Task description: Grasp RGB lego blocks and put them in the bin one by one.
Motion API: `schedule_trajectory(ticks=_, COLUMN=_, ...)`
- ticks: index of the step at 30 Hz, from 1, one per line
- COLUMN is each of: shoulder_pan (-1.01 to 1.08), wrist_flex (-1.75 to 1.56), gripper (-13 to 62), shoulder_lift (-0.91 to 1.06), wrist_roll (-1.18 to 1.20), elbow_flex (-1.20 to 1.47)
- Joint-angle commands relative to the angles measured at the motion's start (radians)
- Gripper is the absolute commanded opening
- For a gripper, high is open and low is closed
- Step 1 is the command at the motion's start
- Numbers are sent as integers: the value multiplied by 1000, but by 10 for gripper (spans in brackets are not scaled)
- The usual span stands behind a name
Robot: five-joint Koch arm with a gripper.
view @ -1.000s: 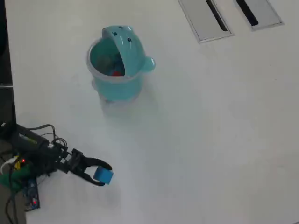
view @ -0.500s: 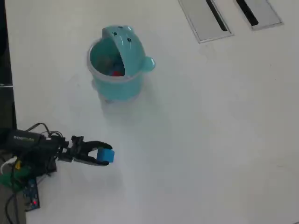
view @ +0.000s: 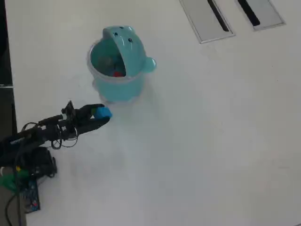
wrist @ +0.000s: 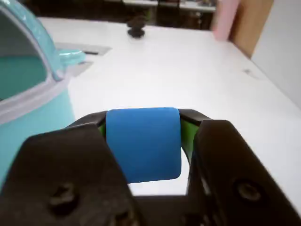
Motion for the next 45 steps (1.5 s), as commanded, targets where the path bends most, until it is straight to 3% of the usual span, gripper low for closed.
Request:
schedule_trajectory(ticks=1, shoulder_pan=-55, wrist_flex=-143, gripper=99, shoulder_lift=3, wrist_roll=-44, elbow_flex=-129)
schedule_trajectory(ticks=27, shoulder_pan=-407, wrist_flex=-193, gripper=98, shoulder_lift=-393, wrist_roll=-129, elbow_flex=-492)
schedule_trajectory(ticks=31, shoulder_pan=-443, wrist_flex=-149, gripper=99, shoulder_lift=-546, wrist_roll=-130, elbow_flex=-744)
schedule_trajectory(ticks=45, shoulder_pan=-586, wrist_flex=-118, gripper=99, shoulder_lift=-769, wrist_roll=-166, elbow_flex=-963)
